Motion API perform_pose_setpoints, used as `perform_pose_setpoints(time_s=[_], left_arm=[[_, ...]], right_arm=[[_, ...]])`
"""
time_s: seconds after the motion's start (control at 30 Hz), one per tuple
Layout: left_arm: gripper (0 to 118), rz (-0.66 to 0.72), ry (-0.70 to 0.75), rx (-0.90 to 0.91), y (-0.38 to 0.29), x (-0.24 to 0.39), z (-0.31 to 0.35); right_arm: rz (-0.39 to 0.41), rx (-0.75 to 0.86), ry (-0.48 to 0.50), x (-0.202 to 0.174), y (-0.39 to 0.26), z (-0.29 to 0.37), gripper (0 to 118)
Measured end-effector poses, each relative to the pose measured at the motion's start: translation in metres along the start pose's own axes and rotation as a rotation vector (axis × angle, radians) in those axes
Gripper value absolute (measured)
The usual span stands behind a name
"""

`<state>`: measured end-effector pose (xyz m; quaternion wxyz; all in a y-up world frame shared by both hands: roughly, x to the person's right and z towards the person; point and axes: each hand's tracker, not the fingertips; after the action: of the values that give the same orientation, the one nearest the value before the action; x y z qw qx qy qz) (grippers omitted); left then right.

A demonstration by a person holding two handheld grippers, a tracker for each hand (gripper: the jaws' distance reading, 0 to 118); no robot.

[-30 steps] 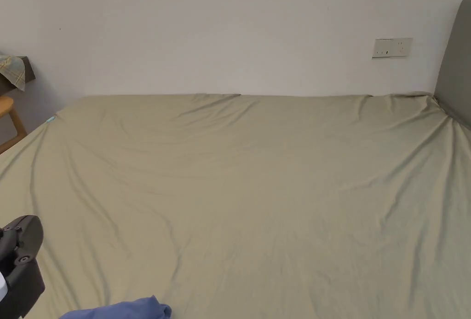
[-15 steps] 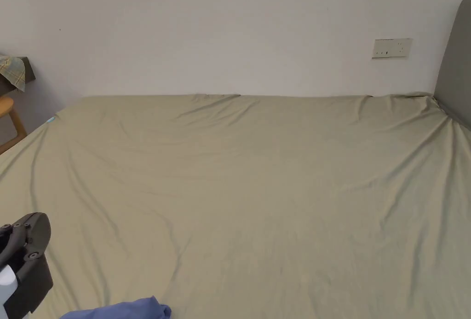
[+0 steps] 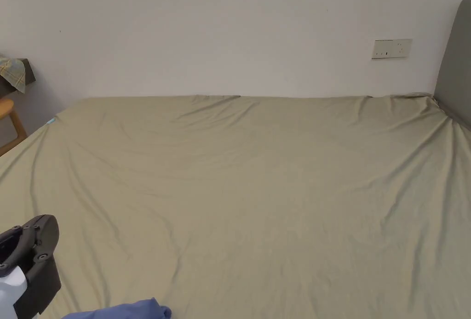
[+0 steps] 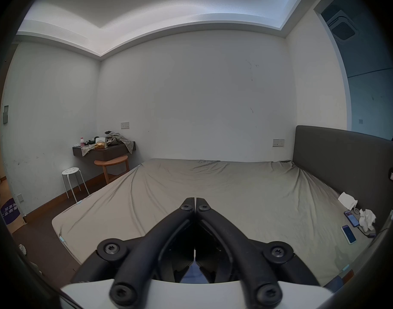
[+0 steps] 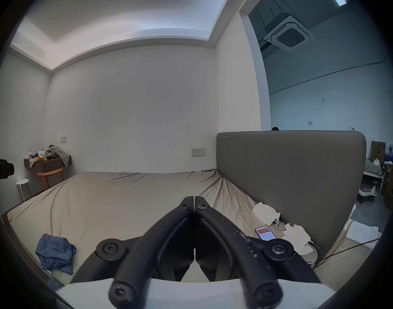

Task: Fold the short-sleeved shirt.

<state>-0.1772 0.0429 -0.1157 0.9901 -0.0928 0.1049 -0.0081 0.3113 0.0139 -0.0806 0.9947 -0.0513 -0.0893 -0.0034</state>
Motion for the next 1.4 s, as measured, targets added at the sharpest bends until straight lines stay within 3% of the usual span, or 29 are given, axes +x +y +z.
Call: perform_pose_setpoints(time_s=[0.83, 0.87, 0.97, 1.0, 1.03, 1.07, 1.1, 1.23, 1.4], left_arm=[[0, -0.009, -0.003, -0.009, 0.0, -0.001, -0.004], [24, -0.011, -0.002, -0.007, 0.0, -0.002, -0.004], [64, 0.007, -0.017, 0.001, 0.001, -0.005, -0.007], [109, 0.013, -0.014, -0.015, 0.001, -0.005, -0.01], [117, -0.011, -0.001, 0.043, 0.001, -0.006, -0.006], [113, 0.001, 0.005, 0.019, 0.001, -0.004, -0.007], [118, 0.017, 0.004, 0.012, 0.001, -0.004, -0.009], [118, 0.043, 0.0, 0.014, 0.001, -0.006, -0.012], [118, 0.018, 0.014, 0.023, -0.001, -0.003, -0.009]], right_arm=[[0.001, -0.008, -0.007, 0.0, -0.003, -0.001, 4], [0.0, -0.009, -0.004, 0.001, -0.003, -0.002, 26], [0.016, -0.046, 0.001, 0.002, -0.004, -0.007, 61], [0.024, -0.055, -0.001, 0.001, -0.006, -0.009, 97], [0.031, -0.047, -0.003, 0.001, -0.009, -0.007, 118], [0.04, -0.035, -0.008, -0.006, -0.007, -0.005, 118], [0.037, -0.041, -0.017, -0.008, -0.005, -0.005, 118], [0.008, -0.037, -0.008, -0.01, 0.0, -0.008, 118], [0.039, -0.019, -0.019, 0.003, -0.01, -0.01, 118]])
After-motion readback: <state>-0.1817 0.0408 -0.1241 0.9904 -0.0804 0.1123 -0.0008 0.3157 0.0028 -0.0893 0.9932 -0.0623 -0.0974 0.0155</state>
